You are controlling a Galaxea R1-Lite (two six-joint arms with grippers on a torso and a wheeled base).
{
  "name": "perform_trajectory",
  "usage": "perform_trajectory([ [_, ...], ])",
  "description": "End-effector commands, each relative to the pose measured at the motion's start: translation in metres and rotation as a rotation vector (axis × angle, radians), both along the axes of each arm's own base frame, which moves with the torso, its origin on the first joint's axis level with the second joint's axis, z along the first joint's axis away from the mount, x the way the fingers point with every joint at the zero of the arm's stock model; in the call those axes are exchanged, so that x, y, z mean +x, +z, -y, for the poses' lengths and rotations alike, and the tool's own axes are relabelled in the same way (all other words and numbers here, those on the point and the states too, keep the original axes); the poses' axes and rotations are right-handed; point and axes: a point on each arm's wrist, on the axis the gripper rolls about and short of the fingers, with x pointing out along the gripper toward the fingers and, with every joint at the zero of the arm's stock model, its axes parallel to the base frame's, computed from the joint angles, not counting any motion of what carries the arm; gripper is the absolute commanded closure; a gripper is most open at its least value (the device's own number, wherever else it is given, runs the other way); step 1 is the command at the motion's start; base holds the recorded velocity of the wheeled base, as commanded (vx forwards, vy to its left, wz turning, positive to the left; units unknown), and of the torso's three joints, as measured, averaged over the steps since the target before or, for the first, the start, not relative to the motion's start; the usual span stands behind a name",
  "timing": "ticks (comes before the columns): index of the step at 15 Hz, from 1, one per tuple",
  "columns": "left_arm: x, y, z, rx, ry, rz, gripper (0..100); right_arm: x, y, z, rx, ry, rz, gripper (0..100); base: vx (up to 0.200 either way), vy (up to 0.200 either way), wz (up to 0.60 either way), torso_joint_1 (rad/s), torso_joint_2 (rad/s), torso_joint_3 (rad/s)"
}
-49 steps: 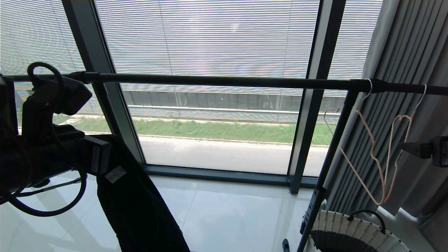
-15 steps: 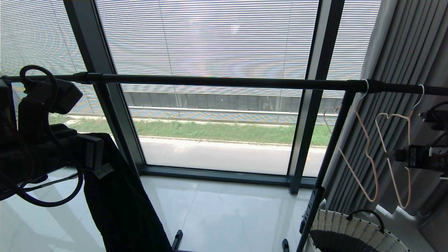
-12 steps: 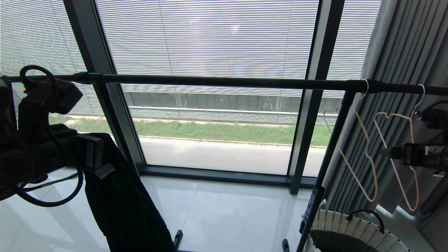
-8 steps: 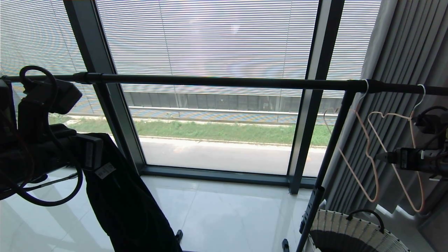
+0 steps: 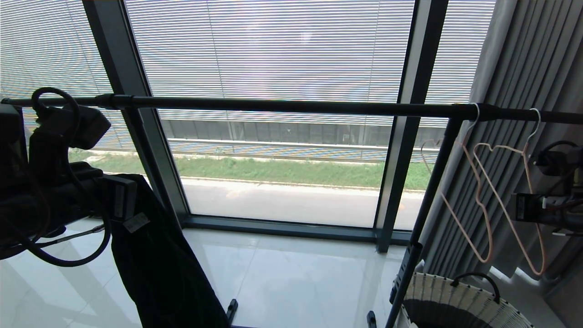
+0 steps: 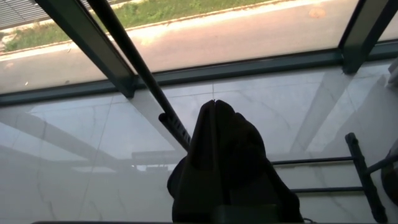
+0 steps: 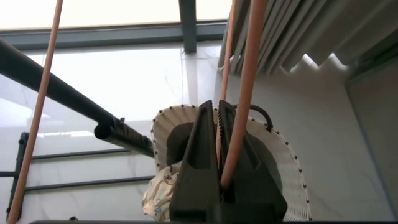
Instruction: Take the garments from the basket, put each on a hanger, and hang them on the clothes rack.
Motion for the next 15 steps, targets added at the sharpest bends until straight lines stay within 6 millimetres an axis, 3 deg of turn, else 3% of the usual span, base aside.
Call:
perform_trajectory([
  [1,0.001,0.0,0.0,0.0,0.0,-0.001,100,0.001,-0.001,0.0,0.003,-0.001,0.004,100,0.0,0.0,0.0,0.0,0.0,0.0],
  [7,0.001,0.001,-0.002,-0.001,0.011,0.009,100,-0.005,0.0,-0.001,0.028,-0.027,0.132,100,0.0,0.0,0.0,0.0,0.0,0.0],
  [15,0.001,0.004,-0.003,-0.002,0.018,0.035,100,-0.059,0.012,-0.006,0.017,-0.01,0.251,100,0.0,0.0,0.0,0.0,0.0,0.0],
])
